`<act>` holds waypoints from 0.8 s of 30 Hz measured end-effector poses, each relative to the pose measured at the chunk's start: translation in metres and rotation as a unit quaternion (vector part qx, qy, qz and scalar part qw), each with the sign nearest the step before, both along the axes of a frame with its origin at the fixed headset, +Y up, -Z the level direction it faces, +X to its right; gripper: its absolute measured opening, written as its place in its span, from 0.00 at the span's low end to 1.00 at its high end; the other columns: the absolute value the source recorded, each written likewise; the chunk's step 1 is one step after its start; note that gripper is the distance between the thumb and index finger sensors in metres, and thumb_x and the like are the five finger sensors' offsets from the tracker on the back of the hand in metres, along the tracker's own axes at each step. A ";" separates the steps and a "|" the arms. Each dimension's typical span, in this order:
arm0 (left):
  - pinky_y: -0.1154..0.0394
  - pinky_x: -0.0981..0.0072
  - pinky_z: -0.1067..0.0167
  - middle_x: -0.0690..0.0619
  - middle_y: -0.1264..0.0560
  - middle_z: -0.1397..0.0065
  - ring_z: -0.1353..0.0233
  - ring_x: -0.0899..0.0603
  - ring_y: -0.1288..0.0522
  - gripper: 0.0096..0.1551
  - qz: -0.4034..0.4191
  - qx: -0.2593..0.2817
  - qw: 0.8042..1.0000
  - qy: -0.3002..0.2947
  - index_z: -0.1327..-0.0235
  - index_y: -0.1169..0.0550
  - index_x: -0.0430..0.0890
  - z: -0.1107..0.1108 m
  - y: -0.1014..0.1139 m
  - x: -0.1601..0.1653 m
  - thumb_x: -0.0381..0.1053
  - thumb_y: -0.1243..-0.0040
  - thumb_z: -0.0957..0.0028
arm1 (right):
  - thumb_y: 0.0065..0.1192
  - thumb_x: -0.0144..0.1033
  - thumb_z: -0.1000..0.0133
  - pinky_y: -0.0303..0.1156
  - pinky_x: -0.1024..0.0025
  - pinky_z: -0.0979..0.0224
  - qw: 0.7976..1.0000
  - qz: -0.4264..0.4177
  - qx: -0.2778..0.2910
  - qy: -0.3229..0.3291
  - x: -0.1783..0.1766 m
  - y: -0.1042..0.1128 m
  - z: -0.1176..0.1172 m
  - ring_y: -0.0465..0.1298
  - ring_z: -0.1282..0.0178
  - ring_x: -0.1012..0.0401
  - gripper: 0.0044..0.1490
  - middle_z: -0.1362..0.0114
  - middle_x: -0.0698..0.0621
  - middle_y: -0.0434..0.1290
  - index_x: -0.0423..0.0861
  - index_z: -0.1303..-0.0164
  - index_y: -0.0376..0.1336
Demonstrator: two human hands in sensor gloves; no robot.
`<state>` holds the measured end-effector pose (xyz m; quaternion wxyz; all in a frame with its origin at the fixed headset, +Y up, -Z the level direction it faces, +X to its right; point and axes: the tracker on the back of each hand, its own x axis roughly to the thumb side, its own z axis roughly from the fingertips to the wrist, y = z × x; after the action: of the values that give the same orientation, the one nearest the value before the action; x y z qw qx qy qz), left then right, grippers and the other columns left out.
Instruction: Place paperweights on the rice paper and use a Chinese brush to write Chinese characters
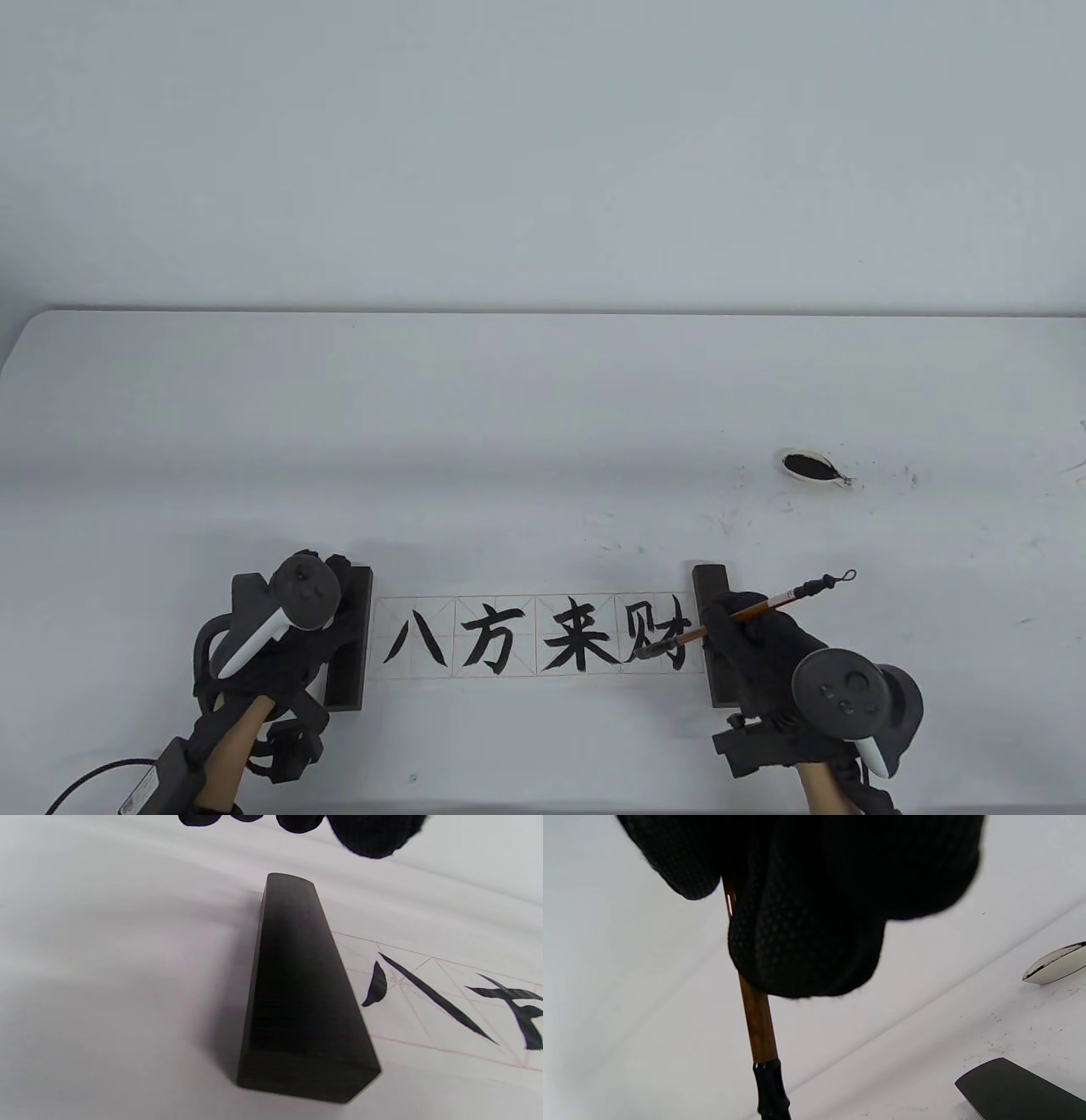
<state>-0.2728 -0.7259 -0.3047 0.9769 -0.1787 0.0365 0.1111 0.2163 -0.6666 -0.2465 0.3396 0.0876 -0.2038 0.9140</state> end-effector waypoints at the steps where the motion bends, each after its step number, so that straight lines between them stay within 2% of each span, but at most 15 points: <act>1: 0.61 0.39 0.16 0.47 0.61 0.08 0.09 0.34 0.58 0.47 0.002 0.005 1.000 0.001 0.11 0.55 0.59 0.000 0.002 0.000 0.63 0.55 0.43 | 0.63 0.48 0.44 0.82 0.74 0.69 1.000 -0.007 0.000 0.002 0.002 0.001 0.000 0.87 0.72 0.60 0.30 0.64 0.47 0.87 0.32 0.54 0.74; 7: 0.61 0.39 0.16 0.46 0.61 0.08 0.09 0.34 0.58 0.47 0.006 0.023 1.000 0.011 0.11 0.55 0.59 0.003 0.007 -0.005 0.63 0.55 0.43 | 0.65 0.46 0.44 0.82 0.75 0.72 0.998 -0.043 0.047 -0.004 0.019 0.025 0.002 0.87 0.74 0.61 0.31 0.66 0.47 0.87 0.29 0.57 0.75; 10: 0.61 0.39 0.16 0.47 0.61 0.08 0.09 0.34 0.58 0.47 0.006 0.034 0.999 0.014 0.11 0.55 0.59 0.005 0.010 -0.006 0.63 0.55 0.43 | 0.65 0.42 0.44 0.82 0.73 0.69 0.996 -0.045 0.079 -0.003 0.029 0.042 0.010 0.87 0.71 0.59 0.29 0.63 0.44 0.87 0.29 0.51 0.74; 18: 0.62 0.38 0.16 0.47 0.62 0.08 0.08 0.34 0.58 0.48 0.002 0.045 0.999 0.020 0.11 0.56 0.59 0.006 0.012 -0.008 0.63 0.55 0.43 | 0.61 0.36 0.41 0.82 0.70 0.61 0.990 0.085 0.097 -0.053 0.037 0.074 0.015 0.87 0.60 0.57 0.27 0.52 0.40 0.84 0.36 0.35 0.67; 24: 0.62 0.38 0.16 0.47 0.62 0.07 0.08 0.35 0.59 0.48 0.001 0.061 0.998 0.029 0.11 0.57 0.60 0.006 0.013 -0.010 0.63 0.55 0.43 | 0.61 0.35 0.40 0.82 0.65 0.53 0.976 0.169 0.104 -0.088 0.036 0.079 0.010 0.85 0.50 0.53 0.29 0.43 0.38 0.80 0.37 0.31 0.64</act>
<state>-0.2828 -0.7125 -0.2986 0.9844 -0.1158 0.0577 0.1195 0.2526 -0.5872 -0.2363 0.1501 0.0751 -0.3087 0.9362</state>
